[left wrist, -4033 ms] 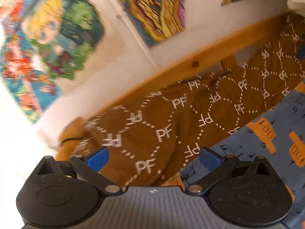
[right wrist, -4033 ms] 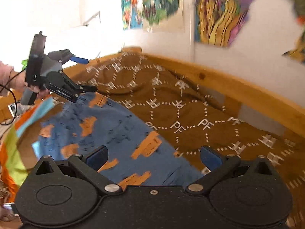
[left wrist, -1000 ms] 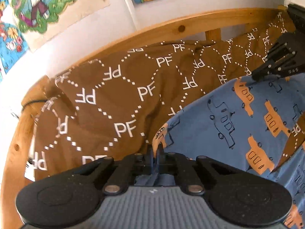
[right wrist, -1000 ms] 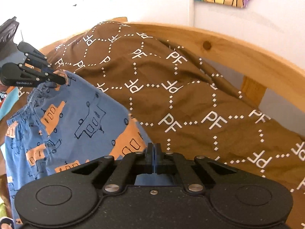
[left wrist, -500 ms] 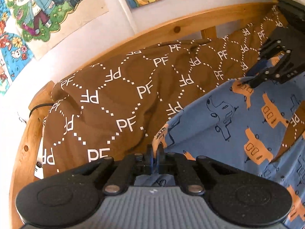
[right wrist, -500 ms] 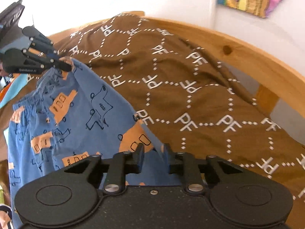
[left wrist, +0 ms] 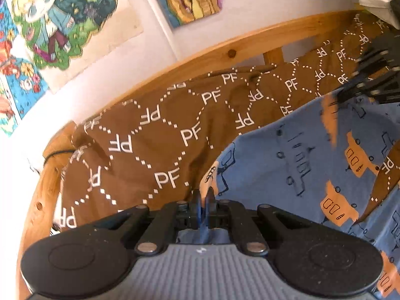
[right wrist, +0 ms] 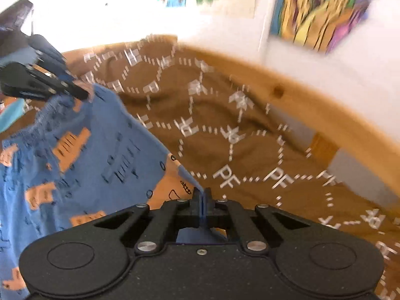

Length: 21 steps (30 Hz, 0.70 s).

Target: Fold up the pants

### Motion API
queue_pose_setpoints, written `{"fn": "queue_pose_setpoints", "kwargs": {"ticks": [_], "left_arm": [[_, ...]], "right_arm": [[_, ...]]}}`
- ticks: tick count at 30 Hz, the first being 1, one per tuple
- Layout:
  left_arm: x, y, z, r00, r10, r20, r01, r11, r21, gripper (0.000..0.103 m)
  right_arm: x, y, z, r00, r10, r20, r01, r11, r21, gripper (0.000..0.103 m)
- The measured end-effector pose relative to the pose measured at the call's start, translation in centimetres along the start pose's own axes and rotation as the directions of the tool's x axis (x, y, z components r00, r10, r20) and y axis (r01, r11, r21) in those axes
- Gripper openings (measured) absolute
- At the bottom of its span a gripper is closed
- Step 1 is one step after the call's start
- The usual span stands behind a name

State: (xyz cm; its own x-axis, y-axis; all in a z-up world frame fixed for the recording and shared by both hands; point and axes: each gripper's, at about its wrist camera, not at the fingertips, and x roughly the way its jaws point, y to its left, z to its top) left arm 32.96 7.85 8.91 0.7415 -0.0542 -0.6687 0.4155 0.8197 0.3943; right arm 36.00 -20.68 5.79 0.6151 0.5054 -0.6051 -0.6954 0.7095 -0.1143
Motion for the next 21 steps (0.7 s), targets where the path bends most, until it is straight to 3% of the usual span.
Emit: {"fn": "queue_pose_setpoints", "kwargs": {"ticks": [7,12,15,18,21], "left_arm": [[-4.4,-2.0,-2.4,0.995,-0.003,0.097,-0.012,0.989,0.150,0.003],[-7.9,-5.1,-7.0,0.983,-0.031,0.179,-0.025,0.953,0.303,0.003],[-8.7,-7.4,-10.5,0.986,-0.066,0.151,-0.006,0.899,0.437,0.003],[-8.5,-9.7,-13.7,0.991,-0.099,0.093,0.027,0.816,0.577,0.003],[-8.4,-11.3,-16.5,0.990,-0.103,0.095,0.014,0.745,0.667,0.003]], "right_arm": [[-8.3,8.1,-2.8,0.988,-0.115,0.103,0.125,0.987,-0.101,0.000],[-11.7,13.8,-6.2,0.984,-0.163,0.074,0.171,0.976,-0.137,0.000],[-12.6,17.2,-8.8,0.983,-0.182,0.015,0.182,0.972,-0.147,0.000],[-12.6,20.1,-11.0,0.979,-0.202,-0.033,0.195,0.970,-0.144,0.000],[-12.2,22.5,-12.7,0.972,-0.227,-0.055,0.217,0.966,-0.143,0.000]]}}
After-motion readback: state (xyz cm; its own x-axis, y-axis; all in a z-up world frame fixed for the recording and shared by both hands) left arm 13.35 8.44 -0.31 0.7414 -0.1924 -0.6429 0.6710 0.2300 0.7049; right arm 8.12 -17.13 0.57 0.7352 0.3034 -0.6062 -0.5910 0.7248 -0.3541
